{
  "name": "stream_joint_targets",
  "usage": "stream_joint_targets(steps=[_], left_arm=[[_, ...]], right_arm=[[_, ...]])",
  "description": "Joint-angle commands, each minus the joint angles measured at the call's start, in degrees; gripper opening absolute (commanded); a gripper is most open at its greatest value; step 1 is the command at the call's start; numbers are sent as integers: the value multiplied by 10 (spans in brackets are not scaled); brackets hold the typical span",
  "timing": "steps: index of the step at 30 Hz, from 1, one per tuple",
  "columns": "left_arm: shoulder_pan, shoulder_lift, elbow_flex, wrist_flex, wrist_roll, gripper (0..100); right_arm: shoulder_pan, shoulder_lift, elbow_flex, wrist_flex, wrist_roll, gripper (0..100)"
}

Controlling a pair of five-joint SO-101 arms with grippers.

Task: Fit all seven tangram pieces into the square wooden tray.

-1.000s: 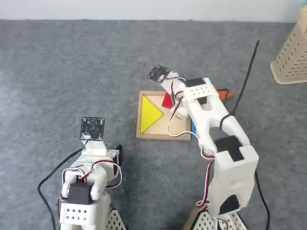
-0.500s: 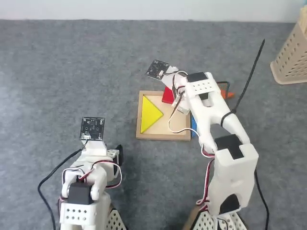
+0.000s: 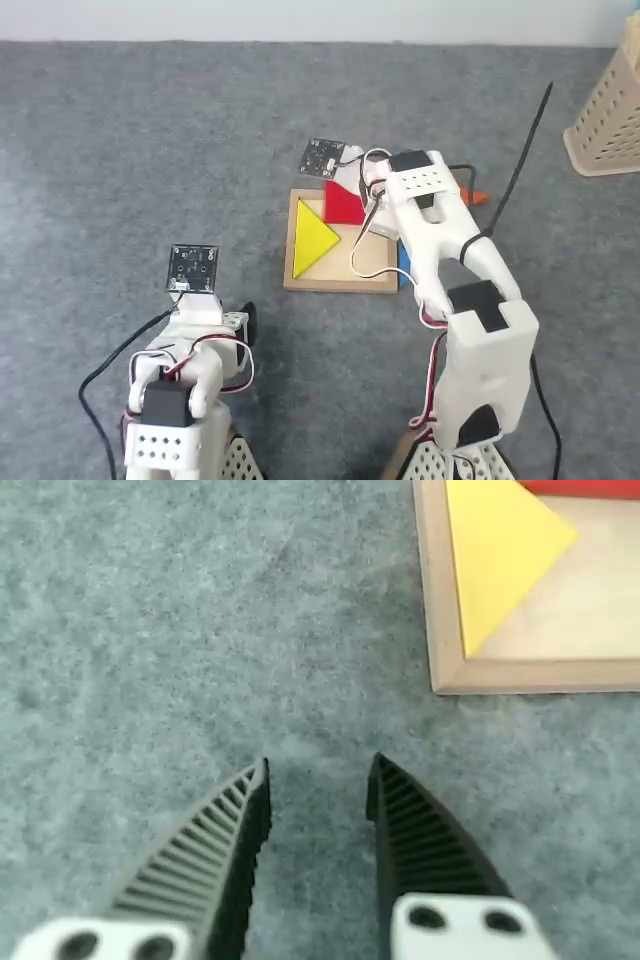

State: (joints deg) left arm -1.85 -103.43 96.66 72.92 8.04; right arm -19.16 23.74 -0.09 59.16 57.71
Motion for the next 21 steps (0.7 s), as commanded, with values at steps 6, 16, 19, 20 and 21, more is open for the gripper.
stream_joint_targets(steps=[6,16,19,20,21], left_arm=[[-3,-11,-1,-4,4,152],[-3,-11,-1,-4,4,152],[-3,-11,-1,-4,4,152],[-3,-11,-1,-4,4,152],[-3,-11,-1,-4,4,152]], right_arm=[[-11,-12,-11,15,74,8],[-17,-66,-122,11,-340,13],[-28,-38,-173,1,-453,26],[-29,-24,-186,-5,-468,43],[-32,-8,-199,-15,-472,65]])
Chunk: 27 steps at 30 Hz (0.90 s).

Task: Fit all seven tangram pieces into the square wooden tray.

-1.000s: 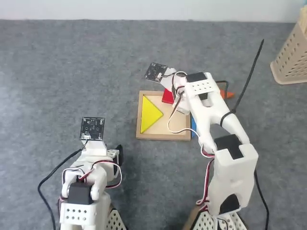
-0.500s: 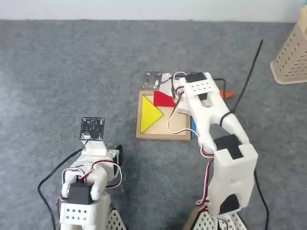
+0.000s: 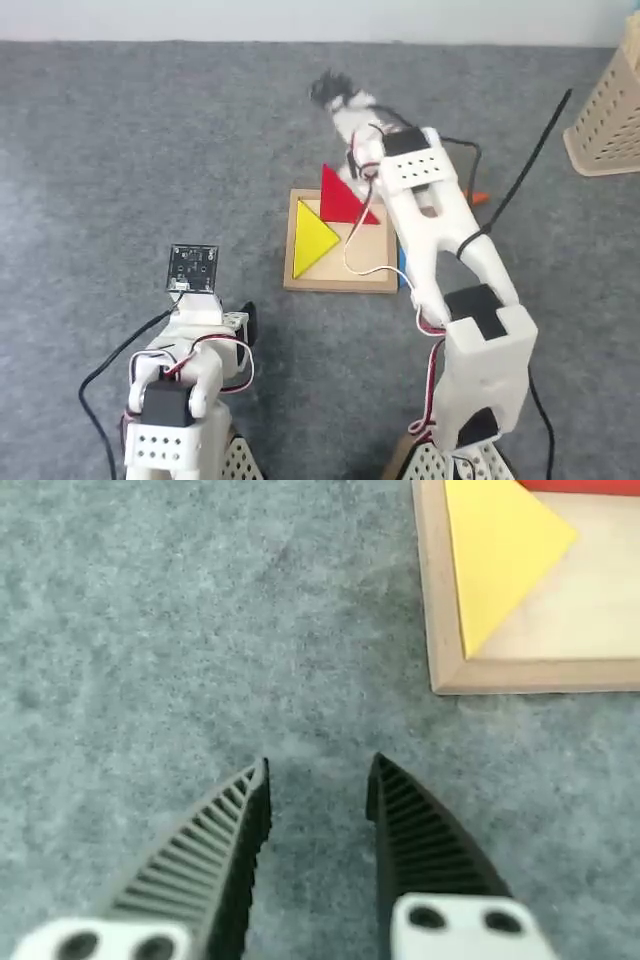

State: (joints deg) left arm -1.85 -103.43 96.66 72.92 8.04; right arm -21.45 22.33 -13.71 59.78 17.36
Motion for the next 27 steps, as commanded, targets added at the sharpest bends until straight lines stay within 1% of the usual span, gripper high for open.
stream_joint_targets(steps=[1,3,5,8,10,13,16,18,20,22,27], left_arm=[[-3,-11,-1,-4,4,152],[-3,-11,-1,-4,4,152],[-3,-11,-1,-4,4,152],[-3,-11,-1,-4,4,152],[-3,-11,-1,-4,4,152],[-3,-11,-1,-4,4,152],[-3,-11,-1,-4,4,152],[-3,-11,-1,-4,4,152],[-3,-11,-1,-4,4,152],[-3,-11,-1,-4,4,152],[-3,-11,-1,-4,4,152]], right_arm=[[-12,22,-75,-30,-69,87],[-15,63,-98,-58,-72,128],[-20,107,-127,-85,-72,150],[-24,170,-162,-112,-74,133],[-25,205,-186,-118,-95,124],[-26,234,-215,-100,-127,123],[-34,233,-222,-61,-128,126],[-43,224,-222,-47,-104,126],[-53,217,-222,-29,-47,125],[-65,215,-222,-12,-11,123],[-76,218,-217,6,21,123]])
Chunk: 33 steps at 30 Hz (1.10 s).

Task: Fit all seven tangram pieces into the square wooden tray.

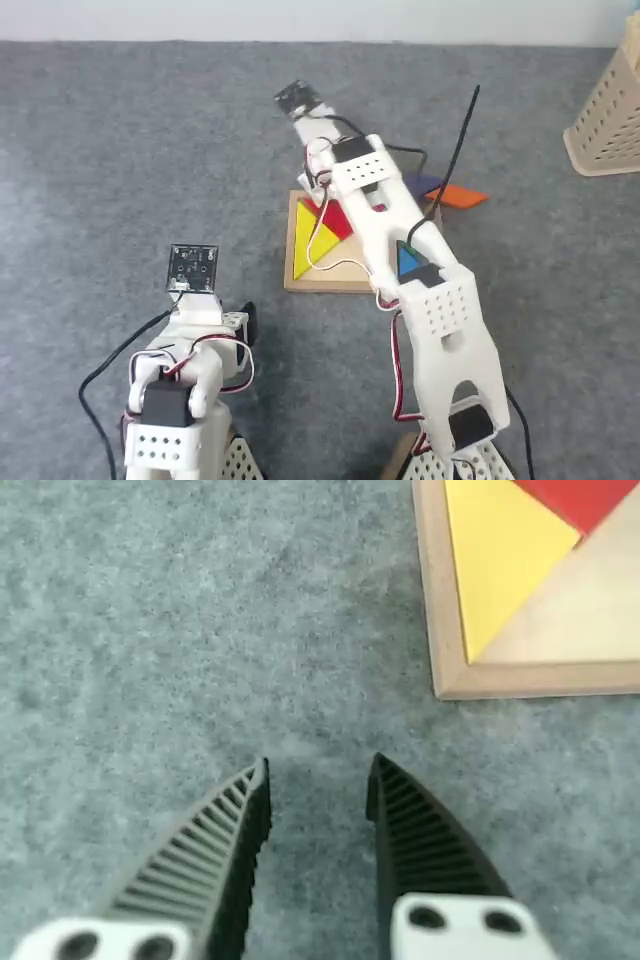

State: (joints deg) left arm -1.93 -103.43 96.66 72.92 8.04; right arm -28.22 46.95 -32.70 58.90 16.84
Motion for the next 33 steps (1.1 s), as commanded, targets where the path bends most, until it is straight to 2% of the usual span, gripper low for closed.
stream_joint_targets(steps=[1,8,19,23,28,33], left_arm=[[-2,-11,-1,-4,4,152],[-2,-11,-1,-4,4,152],[-2,-11,-1,-4,4,152],[-2,-11,-1,-4,4,152],[-2,-11,-1,-4,4,152],[-2,-11,-1,-4,4,152]], right_arm=[[-5,-30,-27,15,28,123],[36,-72,-28,45,25,122],[35,-207,-27,237,31,121],[33,-216,-27,296,75,102],[51,-218,-27,308,74,99],[36,-229,-27,318,74,99]])
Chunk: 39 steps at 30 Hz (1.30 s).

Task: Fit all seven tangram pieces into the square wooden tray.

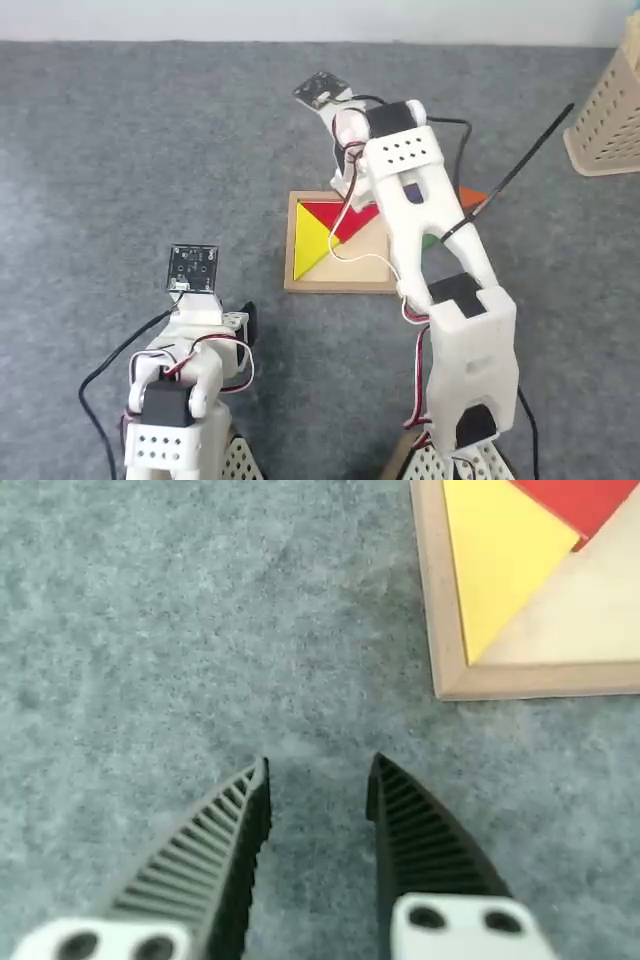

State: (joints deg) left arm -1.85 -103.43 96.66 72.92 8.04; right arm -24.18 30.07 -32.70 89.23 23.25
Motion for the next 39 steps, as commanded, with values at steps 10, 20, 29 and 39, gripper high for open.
stream_joint_targets(steps=[10,20,29,39], left_arm=[[-3,-11,-1,-4,4,152],[-3,-11,-1,-4,4,152],[-3,-11,-1,-4,4,152],[-3,-11,-1,-4,4,152]], right_arm=[[53,-289,162,-6,-6,101],[131,-381,498,-200,-8,102],[102,-350,531,-212,-99,102],[168,-325,651,-322,-137,102]])
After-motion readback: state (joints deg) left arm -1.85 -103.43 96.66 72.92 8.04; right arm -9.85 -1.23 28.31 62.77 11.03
